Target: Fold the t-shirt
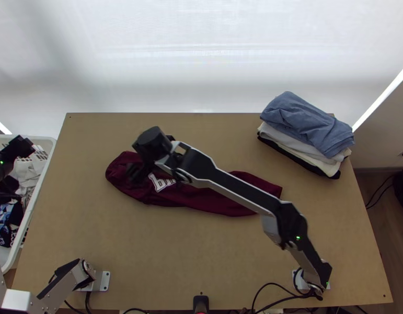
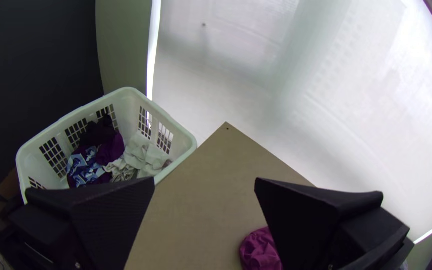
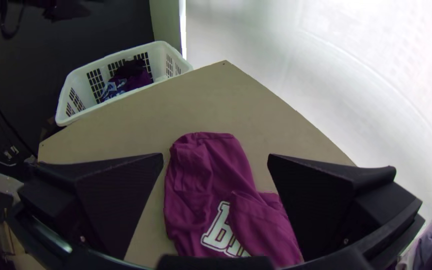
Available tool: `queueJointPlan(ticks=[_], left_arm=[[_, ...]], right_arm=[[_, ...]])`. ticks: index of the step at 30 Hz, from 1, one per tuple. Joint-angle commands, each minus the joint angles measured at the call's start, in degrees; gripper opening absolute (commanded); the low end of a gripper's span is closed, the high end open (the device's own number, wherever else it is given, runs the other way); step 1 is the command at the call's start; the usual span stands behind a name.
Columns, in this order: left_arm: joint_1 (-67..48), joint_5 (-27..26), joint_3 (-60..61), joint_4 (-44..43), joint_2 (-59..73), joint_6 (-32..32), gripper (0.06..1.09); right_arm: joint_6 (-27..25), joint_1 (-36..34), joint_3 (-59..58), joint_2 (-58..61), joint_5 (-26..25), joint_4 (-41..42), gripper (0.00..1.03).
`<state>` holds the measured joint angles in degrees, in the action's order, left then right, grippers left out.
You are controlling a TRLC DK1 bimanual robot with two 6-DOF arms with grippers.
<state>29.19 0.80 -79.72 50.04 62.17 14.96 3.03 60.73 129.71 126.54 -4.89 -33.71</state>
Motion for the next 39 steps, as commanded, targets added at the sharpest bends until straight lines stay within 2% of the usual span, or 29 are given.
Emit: queueJointPlan(ticks=[1, 2, 5, 9, 10, 13, 14, 15, 21, 28, 32, 35, 39], left_arm=[[1.13, -0.53, 0.80, 0.85, -1.44, -0.55, 1.03], [1.31, -0.53, 0.62, 1.11, -1.62, -0.55, 1.03], [1.84, -0.53, 0.71, 1.90, -2.14, -0.55, 1.03], [2.36, -0.62, 0.80, 3.04, -2.85, -0.55, 1.03], [2.54, -0.62, 0.80, 3.31, -3.11, -0.55, 1.03], [2.71, -0.62, 0.89, 4.27, -3.81, -0.46, 1.03], [2.80, -0.62, 0.89, 4.45, -4.08, -0.46, 1.03], [2.80, -0.62, 0.89, 4.63, -4.43, -0.46, 1.03], [3.24, -0.62, 1.06, 5.51, -5.66, -0.28, 1.03], [3.42, -0.62, 0.89, 5.77, -6.19, -0.11, 1.03], [3.51, -0.62, 0.89, 5.77, -6.27, -0.02, 1.03], [3.51, -0.62, 0.97, 5.77, -6.36, -0.02, 1.03], [3.51, -0.62, 0.89, 5.77, -6.19, -0.02, 1.03]], right_arm=[[6.38, 1.58, 3.53, 2.83, 0.05, -0.48, 0.98], [8.40, 1.76, 3.53, 3.19, 0.05, -0.48, 0.98], [19.21, 1.76, 3.36, 4.59, 0.23, -0.48, 0.98], [25.36, 2.02, 3.80, 6.35, 0.67, 0.23, 0.98], [28.53, 2.02, 3.80, 6.79, 0.67, 0.32, 0.98], [43.47, 1.32, 3.80, 8.28, 3.13, -0.56, 0.98], [46.98, 0.97, 3.80, 8.81, 3.83, -0.56, 0.98], [48.04, 0.88, 3.71, 9.43, 4.80, -0.65, 0.98], [48.13, 1.15, 3.27, 11.71, 7.43, -4.69, 0.98], [42.24, 1.32, 3.00, 13.47, 7.35, -10.85, 0.97], [40.57, 1.32, 3.00, 13.56, 7.35, -10.67, 0.92], [39.51, 1.41, 3.00, 13.47, 7.35, -9.53, 0.83], [38.98, 1.67, 2.92, 14.26, 7.43, -9.53, 0.82]])
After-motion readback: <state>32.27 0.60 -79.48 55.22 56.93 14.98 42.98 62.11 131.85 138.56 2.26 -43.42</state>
